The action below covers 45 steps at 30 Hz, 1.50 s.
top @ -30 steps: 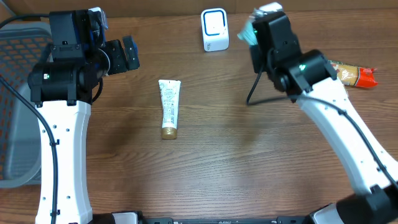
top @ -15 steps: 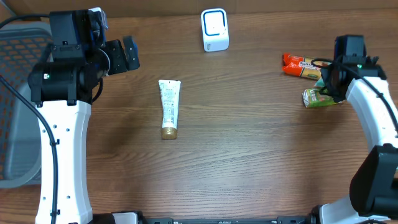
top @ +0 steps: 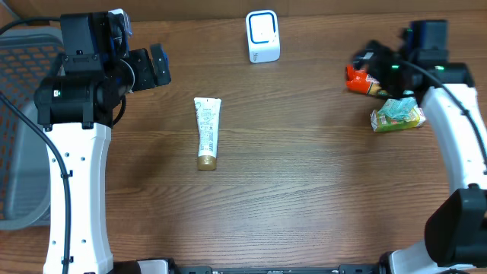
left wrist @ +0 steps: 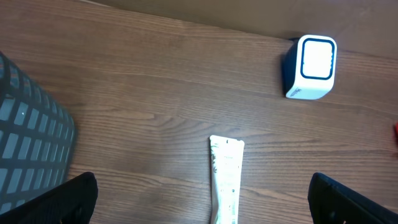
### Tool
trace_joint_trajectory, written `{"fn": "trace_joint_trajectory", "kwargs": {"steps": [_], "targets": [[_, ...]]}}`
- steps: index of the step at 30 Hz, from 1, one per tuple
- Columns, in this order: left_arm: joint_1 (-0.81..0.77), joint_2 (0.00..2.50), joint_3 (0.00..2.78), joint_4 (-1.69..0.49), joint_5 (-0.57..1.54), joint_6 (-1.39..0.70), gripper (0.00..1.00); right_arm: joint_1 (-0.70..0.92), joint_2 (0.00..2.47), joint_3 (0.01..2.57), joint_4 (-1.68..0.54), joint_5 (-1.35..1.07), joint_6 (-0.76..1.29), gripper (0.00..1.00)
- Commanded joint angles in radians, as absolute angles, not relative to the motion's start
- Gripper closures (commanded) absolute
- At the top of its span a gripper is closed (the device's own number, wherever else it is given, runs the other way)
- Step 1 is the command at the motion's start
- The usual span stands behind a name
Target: Scan the item barcode
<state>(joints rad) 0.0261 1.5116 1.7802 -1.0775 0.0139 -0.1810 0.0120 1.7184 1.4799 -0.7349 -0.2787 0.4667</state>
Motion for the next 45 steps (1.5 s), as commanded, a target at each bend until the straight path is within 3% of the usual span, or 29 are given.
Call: {"fn": "trace_joint_trajectory", "kwargs": {"steps": [1,5,11,29,33,37,40,43,45], "targets": [[0.026,1.517,1.786,-1.074,0.007,-0.179,0.00,0.183,1.717,1.494,-0.715,-0.419,0.355,0.00],[0.026,1.517,1.786,-1.074,0.008,-0.179,0.00,0.440,1.805,1.528,-0.574,-0.323,0.365,0.00],[0.026,1.517,1.786,-1.074,0.007,-0.179,0.00,0.633,2.046,1.767,-0.684,-0.288,0.302,0.00],[0.026,1.517,1.786,-1.074,0.008,-0.179,0.00,0.762,2.301,1.768,-0.599,-0.281,0.348,0.01],[0.026,1.517,1.786,-1.074,0.007,-0.180,0.01,0.760,2.312,1.768,-0.599,-0.254,0.397,0.15],[0.026,1.517,1.786,-1.074,0.008,-0.179,0.00,0.760,2.312,1.768,-0.625,-0.224,0.397,0.48],[0.026,1.517,1.786,-1.074,0.008,-0.180,0.00,0.756,2.312,1.768,-0.656,-0.225,0.397,0.63],[0.026,1.517,1.786,-1.074,0.007,-0.179,0.00,0.728,2.306,1.780,-0.712,-0.225,0.368,0.76],[0.026,1.517,1.786,-1.074,0.007,-0.179,0.00,0.705,2.298,1.799,-0.754,-0.224,0.295,0.79]]}}
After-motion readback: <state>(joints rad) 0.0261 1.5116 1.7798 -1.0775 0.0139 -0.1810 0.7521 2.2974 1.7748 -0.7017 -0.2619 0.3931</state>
